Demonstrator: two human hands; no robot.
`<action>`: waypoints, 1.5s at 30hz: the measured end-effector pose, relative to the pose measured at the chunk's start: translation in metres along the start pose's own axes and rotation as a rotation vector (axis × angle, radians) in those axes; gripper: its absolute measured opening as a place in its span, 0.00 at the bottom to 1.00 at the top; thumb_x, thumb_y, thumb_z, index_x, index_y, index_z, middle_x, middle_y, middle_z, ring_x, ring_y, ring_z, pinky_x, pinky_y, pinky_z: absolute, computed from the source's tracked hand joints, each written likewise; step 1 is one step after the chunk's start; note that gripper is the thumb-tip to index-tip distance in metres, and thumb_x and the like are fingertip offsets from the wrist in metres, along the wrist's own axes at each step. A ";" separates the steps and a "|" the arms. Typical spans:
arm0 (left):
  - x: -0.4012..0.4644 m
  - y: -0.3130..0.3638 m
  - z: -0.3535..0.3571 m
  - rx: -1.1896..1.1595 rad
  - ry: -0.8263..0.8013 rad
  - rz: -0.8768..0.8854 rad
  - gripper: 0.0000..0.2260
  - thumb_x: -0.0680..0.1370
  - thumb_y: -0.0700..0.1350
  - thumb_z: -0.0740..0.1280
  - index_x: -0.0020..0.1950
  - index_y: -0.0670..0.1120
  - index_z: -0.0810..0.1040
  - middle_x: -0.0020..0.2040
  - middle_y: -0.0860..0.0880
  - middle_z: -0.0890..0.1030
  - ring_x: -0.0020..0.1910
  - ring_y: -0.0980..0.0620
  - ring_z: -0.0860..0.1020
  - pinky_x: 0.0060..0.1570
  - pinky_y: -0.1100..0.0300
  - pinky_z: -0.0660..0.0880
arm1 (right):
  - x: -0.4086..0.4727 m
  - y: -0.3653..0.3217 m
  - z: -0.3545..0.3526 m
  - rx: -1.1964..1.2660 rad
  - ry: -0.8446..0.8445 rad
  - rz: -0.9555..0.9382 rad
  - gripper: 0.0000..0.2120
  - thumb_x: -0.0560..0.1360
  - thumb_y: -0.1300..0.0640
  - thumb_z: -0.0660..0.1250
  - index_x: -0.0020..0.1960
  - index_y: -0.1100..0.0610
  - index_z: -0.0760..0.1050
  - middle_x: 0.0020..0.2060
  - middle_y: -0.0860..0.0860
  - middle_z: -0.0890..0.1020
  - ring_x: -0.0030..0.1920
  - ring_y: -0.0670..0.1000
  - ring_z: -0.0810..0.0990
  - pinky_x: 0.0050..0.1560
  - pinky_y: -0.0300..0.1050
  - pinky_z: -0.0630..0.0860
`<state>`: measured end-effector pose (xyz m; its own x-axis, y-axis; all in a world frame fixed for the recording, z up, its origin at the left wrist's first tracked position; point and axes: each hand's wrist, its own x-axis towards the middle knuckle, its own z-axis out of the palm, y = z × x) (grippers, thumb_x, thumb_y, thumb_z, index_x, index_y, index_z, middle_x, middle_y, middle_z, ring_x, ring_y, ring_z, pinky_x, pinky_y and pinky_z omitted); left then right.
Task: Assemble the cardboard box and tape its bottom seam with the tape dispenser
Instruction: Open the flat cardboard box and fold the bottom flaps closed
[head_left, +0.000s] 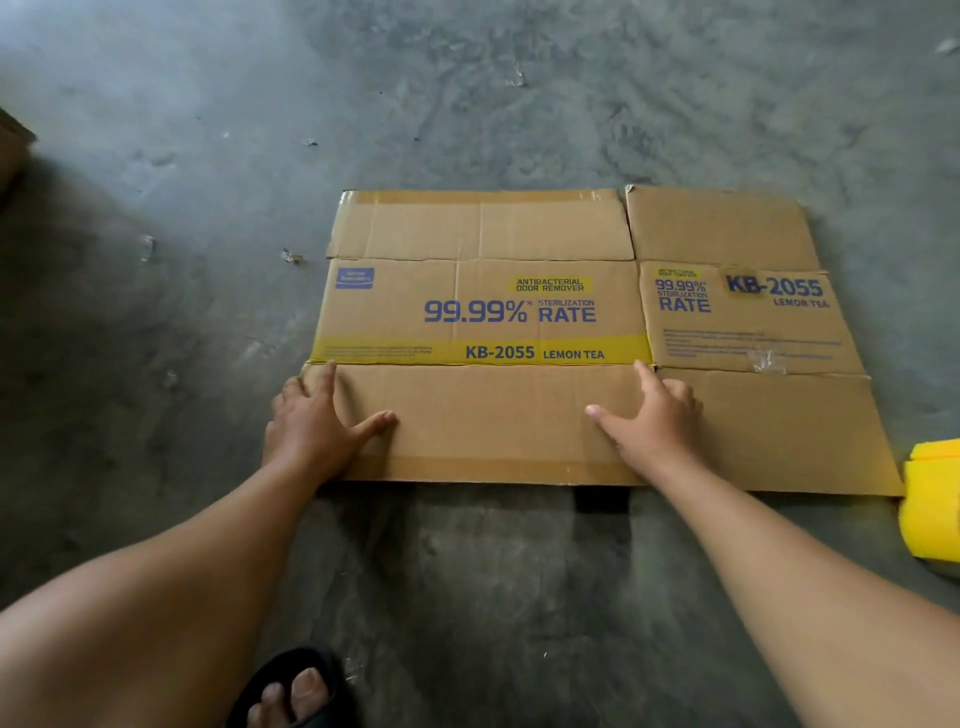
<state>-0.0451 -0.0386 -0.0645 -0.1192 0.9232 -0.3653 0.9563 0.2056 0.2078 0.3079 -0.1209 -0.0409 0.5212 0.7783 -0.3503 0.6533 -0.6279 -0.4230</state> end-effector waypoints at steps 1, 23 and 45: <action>0.003 0.002 -0.008 -0.025 0.027 0.022 0.50 0.64 0.77 0.64 0.79 0.54 0.56 0.74 0.38 0.64 0.73 0.37 0.63 0.69 0.41 0.67 | 0.003 -0.001 -0.010 0.045 0.009 -0.016 0.42 0.70 0.40 0.72 0.79 0.49 0.59 0.66 0.57 0.68 0.67 0.59 0.66 0.69 0.51 0.64; 0.041 0.173 -0.250 -0.200 0.377 0.368 0.36 0.70 0.70 0.68 0.73 0.54 0.69 0.67 0.43 0.77 0.65 0.40 0.75 0.56 0.47 0.73 | 0.056 -0.076 -0.305 0.607 0.077 -0.353 0.32 0.73 0.65 0.73 0.73 0.49 0.69 0.54 0.55 0.83 0.41 0.45 0.84 0.49 0.43 0.81; 0.017 0.182 -0.207 -0.137 0.257 0.530 0.33 0.71 0.71 0.64 0.71 0.58 0.70 0.72 0.47 0.68 0.66 0.41 0.73 0.62 0.45 0.74 | 0.063 -0.017 -0.256 0.140 0.311 -0.269 0.32 0.69 0.38 0.72 0.69 0.49 0.75 0.68 0.54 0.71 0.65 0.55 0.73 0.66 0.48 0.69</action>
<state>0.0721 0.0819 0.1548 0.2869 0.9568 0.0471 0.8622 -0.2793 0.4226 0.4709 -0.0591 0.1582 0.4971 0.8664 0.0471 0.7188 -0.3808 -0.5817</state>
